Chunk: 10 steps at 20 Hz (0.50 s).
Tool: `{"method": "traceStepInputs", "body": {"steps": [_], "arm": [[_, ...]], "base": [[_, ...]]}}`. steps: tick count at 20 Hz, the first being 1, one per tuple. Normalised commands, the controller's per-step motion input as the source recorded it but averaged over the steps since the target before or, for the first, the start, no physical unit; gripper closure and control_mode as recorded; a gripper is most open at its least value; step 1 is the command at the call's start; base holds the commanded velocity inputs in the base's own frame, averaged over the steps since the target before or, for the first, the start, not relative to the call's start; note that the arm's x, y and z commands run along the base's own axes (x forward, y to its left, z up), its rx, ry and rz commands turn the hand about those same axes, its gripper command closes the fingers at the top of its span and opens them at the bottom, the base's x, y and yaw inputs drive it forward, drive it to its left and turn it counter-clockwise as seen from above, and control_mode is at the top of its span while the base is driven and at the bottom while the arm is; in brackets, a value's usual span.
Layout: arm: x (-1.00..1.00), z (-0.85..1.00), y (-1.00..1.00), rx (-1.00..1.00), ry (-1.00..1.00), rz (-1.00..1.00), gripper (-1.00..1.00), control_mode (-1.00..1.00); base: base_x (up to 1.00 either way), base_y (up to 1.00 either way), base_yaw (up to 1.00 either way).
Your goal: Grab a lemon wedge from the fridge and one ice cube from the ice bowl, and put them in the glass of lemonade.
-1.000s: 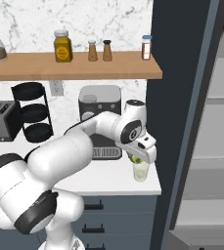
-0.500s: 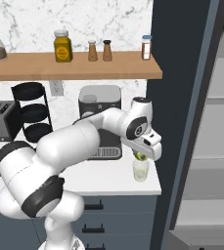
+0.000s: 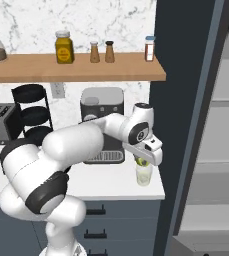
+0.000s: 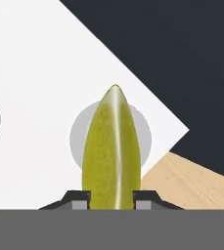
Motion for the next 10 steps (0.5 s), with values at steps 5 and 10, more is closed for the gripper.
{"method": "traceStepInputs", "body": {"steps": [5,10], "arm": [[0.02,-0.22,-0.03,0.00,0.00,0.00,1.00,-1.00],[0.02,0.02,-0.20,0.00,0.00,0.00,1.00,-1.00]], "base": [[0.00,0.00,0.00],[0.00,0.00,0.00]]}}
